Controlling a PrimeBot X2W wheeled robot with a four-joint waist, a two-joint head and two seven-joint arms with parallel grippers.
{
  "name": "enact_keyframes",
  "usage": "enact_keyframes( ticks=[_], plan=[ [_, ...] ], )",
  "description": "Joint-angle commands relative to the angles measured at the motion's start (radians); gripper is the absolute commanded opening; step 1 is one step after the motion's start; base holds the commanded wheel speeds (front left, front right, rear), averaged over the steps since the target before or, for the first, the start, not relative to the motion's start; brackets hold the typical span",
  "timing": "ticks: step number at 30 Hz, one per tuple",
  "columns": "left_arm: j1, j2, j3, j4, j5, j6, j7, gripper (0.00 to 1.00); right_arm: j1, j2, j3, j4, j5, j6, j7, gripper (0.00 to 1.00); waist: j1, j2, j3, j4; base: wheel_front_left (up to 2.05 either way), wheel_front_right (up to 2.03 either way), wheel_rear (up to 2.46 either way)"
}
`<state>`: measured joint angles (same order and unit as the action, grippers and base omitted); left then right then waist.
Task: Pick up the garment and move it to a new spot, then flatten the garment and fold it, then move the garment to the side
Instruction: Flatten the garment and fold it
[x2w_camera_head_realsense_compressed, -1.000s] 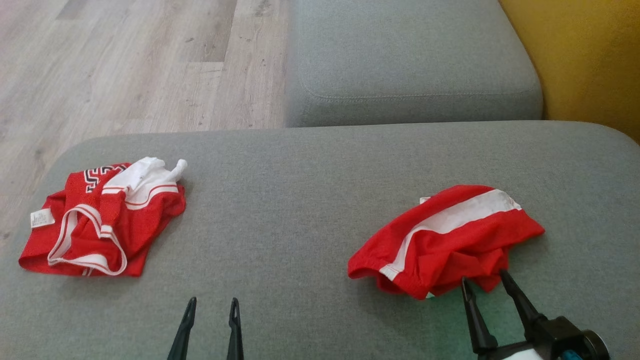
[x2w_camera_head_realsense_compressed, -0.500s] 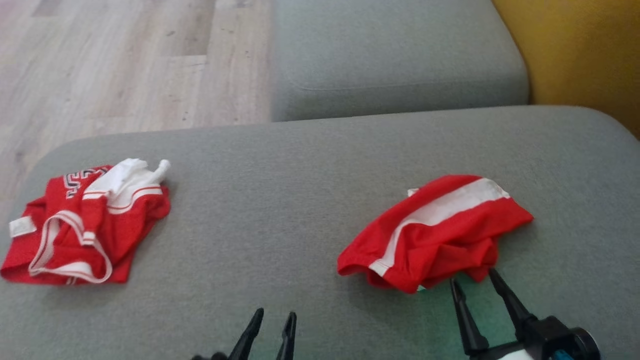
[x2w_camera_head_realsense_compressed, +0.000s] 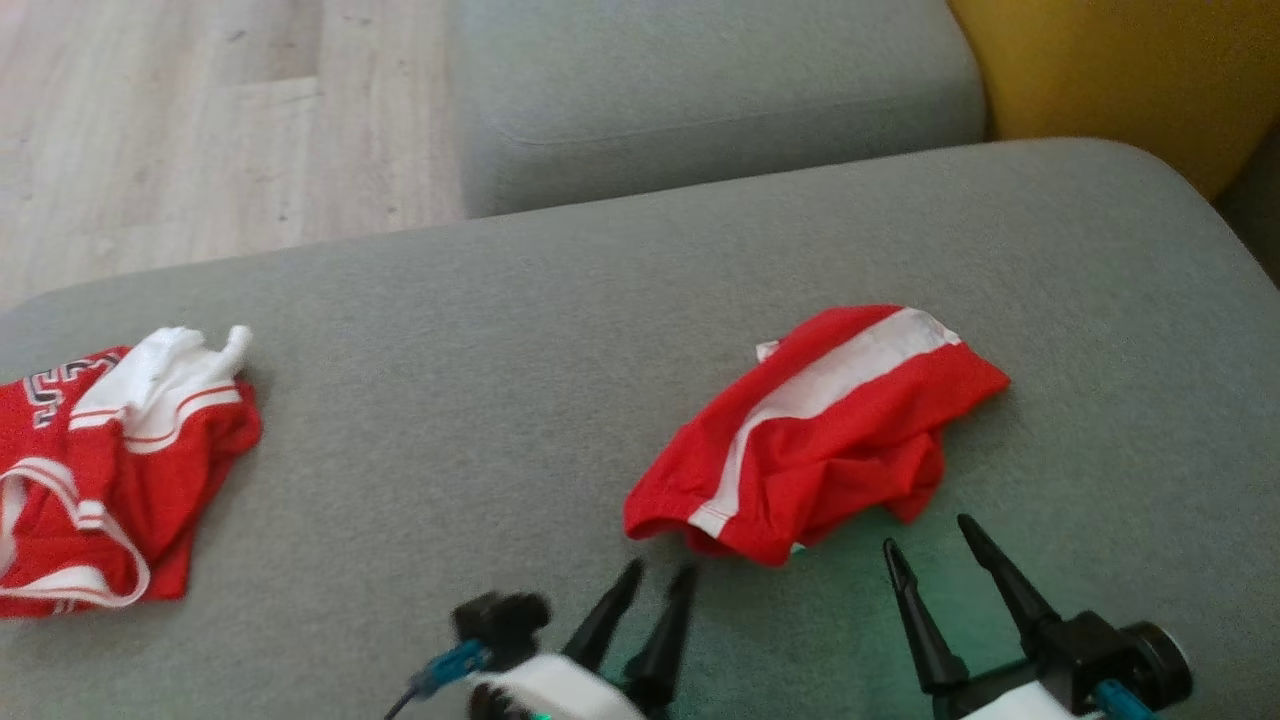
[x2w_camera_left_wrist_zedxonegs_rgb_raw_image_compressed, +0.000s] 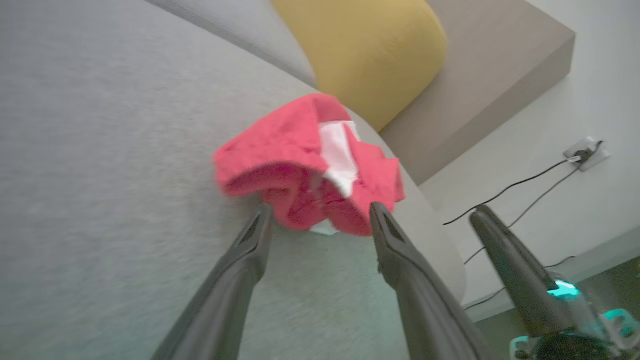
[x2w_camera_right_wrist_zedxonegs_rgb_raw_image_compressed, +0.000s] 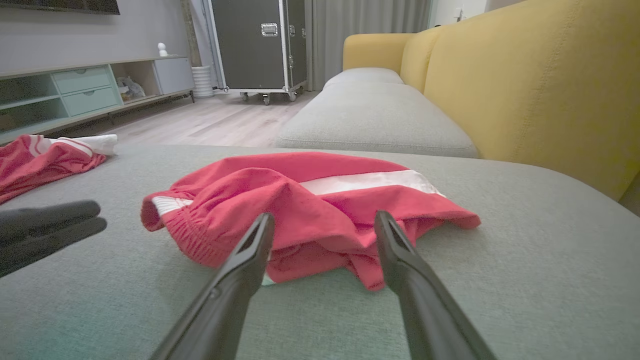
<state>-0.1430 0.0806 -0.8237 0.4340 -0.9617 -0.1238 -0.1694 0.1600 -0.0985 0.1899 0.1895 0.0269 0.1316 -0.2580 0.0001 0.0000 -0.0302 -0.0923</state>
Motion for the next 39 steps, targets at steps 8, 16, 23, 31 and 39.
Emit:
enact_keyframes(
  ticks=[8, 16, 23, 31, 39],
  plan=[
    [-0.138, -0.03, -0.086, -0.008, -0.121, -0.007, -0.056, 1.0, -0.062, -0.031, 0.025, -0.034, 0.007, -0.001, -0.004, 1.0, -0.0001, 0.0, 0.04, -0.045, 0.0, 0.0, 0.0],
    [-0.212, -0.03, -0.123, 0.065, -0.208, -0.007, -0.077, 1.0, -0.074, -0.037, 0.032, -0.036, 0.006, -0.001, -0.004, 1.0, -0.0001, 0.0, 0.055, -0.066, 0.0, 0.0, 0.0],
    [-0.254, -0.03, -0.137, 0.094, -0.241, -0.007, -0.089, 0.0, -0.08, -0.037, 0.032, -0.034, 0.006, -0.001, -0.004, 1.0, -0.0001, 0.0, 0.059, -0.074, 0.0, 0.0, 0.0],
    [-0.299, -0.019, -0.097, 0.103, -0.13, -0.007, -0.092, 0.0, -0.07, -0.031, 0.004, -0.042, 0.003, -0.001, -0.004, 1.0, -0.0001, 0.0, 0.061, -0.04, 0.0, 0.0, 0.0],
    [-0.471, 0.174, -0.116, 0.002, -0.03, -0.007, -0.027, 0.0, -0.071, -0.013, -0.006, -0.048, 0.005, -0.001, -0.004, 1.0, -0.0001, 0.0, 0.061, 0.022, 0.0, 0.0, 0.0]
  ],
)
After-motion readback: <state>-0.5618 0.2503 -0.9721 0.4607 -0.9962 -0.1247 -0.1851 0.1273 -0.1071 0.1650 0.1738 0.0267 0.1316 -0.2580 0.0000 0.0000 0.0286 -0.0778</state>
